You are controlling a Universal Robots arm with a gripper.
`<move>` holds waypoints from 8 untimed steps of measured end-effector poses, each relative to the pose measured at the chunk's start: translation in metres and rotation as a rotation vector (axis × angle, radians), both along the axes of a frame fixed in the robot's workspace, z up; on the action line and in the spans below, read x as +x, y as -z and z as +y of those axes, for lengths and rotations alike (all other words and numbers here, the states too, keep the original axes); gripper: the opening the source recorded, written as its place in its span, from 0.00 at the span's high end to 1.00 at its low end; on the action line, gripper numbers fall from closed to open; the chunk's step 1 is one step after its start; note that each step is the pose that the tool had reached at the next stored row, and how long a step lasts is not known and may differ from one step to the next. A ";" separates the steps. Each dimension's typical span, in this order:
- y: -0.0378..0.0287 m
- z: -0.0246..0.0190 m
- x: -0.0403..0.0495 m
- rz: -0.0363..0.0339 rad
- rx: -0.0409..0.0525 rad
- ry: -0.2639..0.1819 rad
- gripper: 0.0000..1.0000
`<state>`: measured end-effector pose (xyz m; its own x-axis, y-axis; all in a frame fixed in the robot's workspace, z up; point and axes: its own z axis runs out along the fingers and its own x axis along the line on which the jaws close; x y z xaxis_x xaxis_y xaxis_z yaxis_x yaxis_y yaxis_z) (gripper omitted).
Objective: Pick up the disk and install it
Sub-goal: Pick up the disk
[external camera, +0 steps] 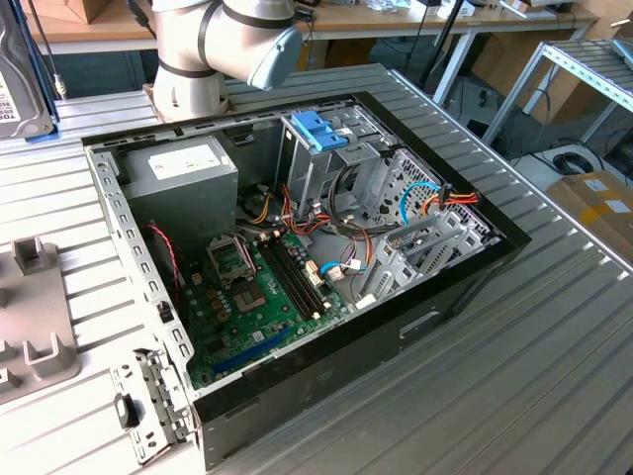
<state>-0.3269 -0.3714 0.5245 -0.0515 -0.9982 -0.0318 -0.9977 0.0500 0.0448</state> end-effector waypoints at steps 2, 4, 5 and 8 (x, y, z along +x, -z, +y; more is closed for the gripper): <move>0.0002 -0.0003 0.0003 0.0001 0.0000 0.000 0.63; 0.0006 -0.0007 0.0008 -0.0003 0.0002 0.000 0.63; 0.0007 -0.0008 0.0011 -0.0002 0.0001 0.000 0.63; 0.0010 -0.0012 0.0019 -0.0001 0.0001 0.000 0.63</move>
<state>-0.3250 -0.3727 0.5235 -0.0514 -0.9982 -0.0319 -0.9977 0.0500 0.0447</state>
